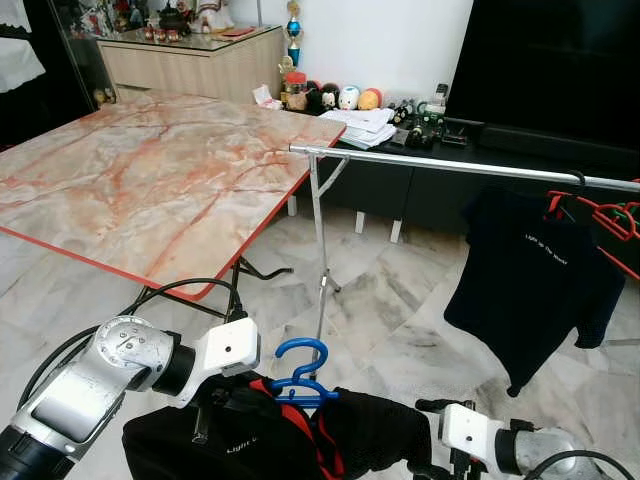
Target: Hang hanger
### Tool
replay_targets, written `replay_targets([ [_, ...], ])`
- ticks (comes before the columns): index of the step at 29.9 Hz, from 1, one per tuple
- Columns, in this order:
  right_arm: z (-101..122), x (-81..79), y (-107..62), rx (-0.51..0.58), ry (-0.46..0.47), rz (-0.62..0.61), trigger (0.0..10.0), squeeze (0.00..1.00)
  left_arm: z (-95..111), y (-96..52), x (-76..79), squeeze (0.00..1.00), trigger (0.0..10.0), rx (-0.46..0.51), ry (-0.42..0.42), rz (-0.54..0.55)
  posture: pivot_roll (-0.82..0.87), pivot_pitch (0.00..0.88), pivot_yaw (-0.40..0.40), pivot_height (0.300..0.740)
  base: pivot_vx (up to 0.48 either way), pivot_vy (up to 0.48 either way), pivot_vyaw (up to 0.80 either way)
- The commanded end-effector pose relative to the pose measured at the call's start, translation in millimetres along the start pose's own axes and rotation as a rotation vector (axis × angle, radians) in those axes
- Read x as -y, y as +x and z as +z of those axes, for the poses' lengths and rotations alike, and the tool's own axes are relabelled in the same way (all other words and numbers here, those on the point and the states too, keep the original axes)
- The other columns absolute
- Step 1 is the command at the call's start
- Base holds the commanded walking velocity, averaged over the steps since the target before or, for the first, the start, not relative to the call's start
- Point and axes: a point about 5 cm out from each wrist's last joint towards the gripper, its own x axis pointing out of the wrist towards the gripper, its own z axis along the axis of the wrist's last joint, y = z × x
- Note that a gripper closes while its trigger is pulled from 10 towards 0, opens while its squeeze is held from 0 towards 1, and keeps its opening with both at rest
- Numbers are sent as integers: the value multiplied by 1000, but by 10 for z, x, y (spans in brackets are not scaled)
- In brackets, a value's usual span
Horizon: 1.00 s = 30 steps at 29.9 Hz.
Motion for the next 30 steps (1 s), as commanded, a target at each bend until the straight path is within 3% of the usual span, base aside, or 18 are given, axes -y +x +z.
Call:
replay_targets([
  [1,31,17,31,1,-6,10,10000,0,115,-16,9,0,0,30,36,-12,134,0,2,740,0,0,0],
  [4,48,27,53,5,-4,0,10000,0,127,-13,8,0,0,32,39,-14,137,0,-1,740,0,0,0],
  [5,67,27,77,14,5,-1,7725,0,135,-9,7,0,0,36,39,-16,138,0,-3,740,0,0,0],
  [6,74,22,88,18,4,3,2745,0,137,-7,7,0,0,37,39,-16,138,0,-3,740,0,0,0],
  [7,83,11,102,23,5,10,0,0,137,-2,8,0,0,38,39,-16,138,0,-3,740,0,0,0],
  [15,124,-36,173,50,12,29,0,0,134,3,14,0,0,43,30,-11,145,0,-8,740,0,0,0],
  [30,110,-11,142,24,-20,33,0,0,119,-17,4,0,0,21,35,-6,145,0,-6,740,0,0,0],
])
